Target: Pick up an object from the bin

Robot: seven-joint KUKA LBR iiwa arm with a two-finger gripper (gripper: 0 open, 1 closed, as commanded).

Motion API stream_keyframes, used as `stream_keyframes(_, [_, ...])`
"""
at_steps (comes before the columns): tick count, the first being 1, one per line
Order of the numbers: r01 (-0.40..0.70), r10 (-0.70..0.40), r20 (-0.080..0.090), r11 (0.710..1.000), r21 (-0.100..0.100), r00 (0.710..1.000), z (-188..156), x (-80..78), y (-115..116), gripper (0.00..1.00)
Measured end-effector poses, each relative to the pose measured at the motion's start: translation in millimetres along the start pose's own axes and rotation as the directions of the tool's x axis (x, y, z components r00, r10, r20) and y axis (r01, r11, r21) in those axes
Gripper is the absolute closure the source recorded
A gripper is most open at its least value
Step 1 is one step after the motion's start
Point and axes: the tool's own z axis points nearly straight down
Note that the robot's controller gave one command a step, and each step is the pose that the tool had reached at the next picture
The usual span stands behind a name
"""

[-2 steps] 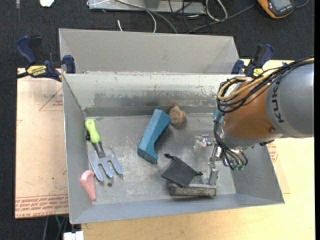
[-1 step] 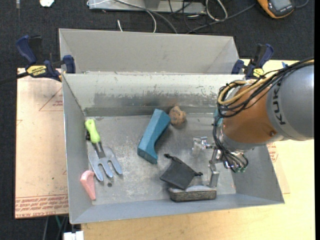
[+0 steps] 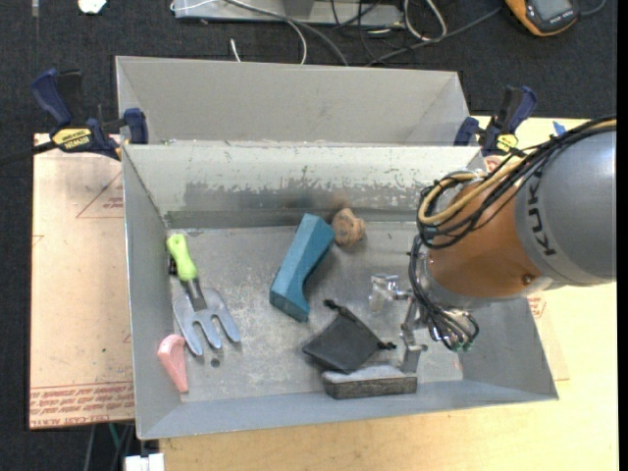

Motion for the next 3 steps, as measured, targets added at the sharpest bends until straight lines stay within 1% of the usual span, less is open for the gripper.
stream_keyframes(1, [0.02, -0.02, 0.014, 1.0, 0.004, 1.0, -0.9, 0.7, 12.6, 0.0])
stream_keyframes(2, [0.032, -0.032, 0.012, 0.999, 0.002, 0.999, 4.5, 4.9, 36.3, 1.0])
stream_keyframes(3, [0.033, -0.033, 0.012, 0.999, 0.002, 0.999, 4.4, 4.9, 36.2, 1.0])
